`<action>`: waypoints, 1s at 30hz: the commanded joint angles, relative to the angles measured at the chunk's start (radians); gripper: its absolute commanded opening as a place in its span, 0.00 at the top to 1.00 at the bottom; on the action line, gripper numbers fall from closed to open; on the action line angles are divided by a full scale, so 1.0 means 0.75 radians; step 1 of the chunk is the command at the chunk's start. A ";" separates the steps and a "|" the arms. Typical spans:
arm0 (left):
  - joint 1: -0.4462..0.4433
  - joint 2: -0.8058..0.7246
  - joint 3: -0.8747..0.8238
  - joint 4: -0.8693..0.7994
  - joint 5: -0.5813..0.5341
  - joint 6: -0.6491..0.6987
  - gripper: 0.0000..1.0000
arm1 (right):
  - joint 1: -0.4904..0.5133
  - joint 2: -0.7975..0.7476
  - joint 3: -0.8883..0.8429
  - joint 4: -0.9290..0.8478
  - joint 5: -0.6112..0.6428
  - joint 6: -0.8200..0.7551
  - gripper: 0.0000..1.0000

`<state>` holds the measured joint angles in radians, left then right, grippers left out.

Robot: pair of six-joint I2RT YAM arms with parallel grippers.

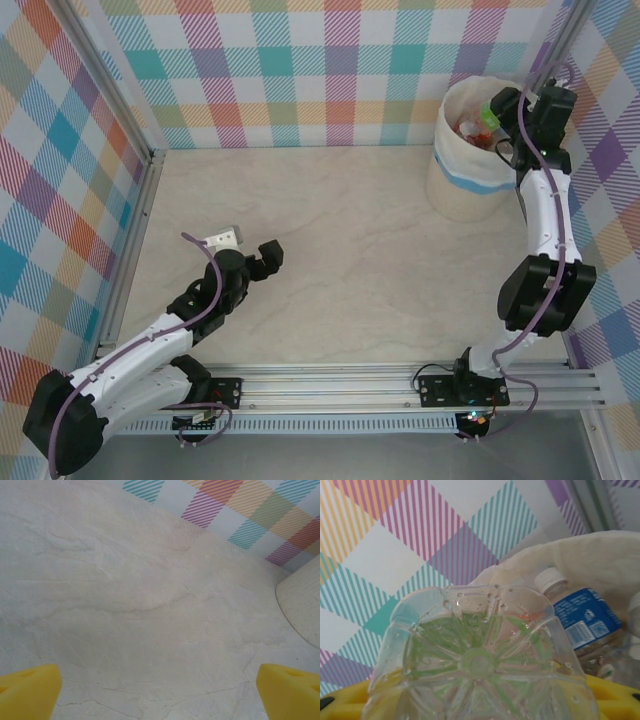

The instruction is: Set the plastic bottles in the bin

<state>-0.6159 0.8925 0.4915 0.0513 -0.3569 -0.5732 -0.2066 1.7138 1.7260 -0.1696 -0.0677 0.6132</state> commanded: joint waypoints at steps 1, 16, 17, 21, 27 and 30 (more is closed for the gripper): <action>0.019 -0.007 -0.013 -0.018 0.024 -0.017 0.00 | 0.002 0.056 0.119 -0.116 -0.211 -0.022 0.37; 0.244 0.010 0.108 -0.237 0.042 0.033 0.00 | 0.003 -0.121 0.160 -0.484 0.185 -0.254 0.11; 0.278 0.018 0.119 -0.246 0.038 0.041 0.00 | 0.003 -0.153 0.133 -0.474 0.187 -0.283 0.10; 0.377 0.048 0.139 -0.229 0.014 0.061 0.00 | 0.003 -0.270 0.013 -0.410 0.120 -0.379 0.09; 0.479 0.100 0.175 -0.203 -0.152 0.144 0.00 | 0.002 -0.491 -0.288 -0.252 -0.030 -0.451 0.00; 0.528 0.107 0.155 -0.139 -0.264 0.160 0.00 | 0.002 -0.639 -0.512 -0.123 -0.107 -0.446 0.00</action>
<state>-0.2516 0.9703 0.5919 -0.0959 -0.4408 -0.4946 -0.2035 1.2984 1.4429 -0.3660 -0.0685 0.3119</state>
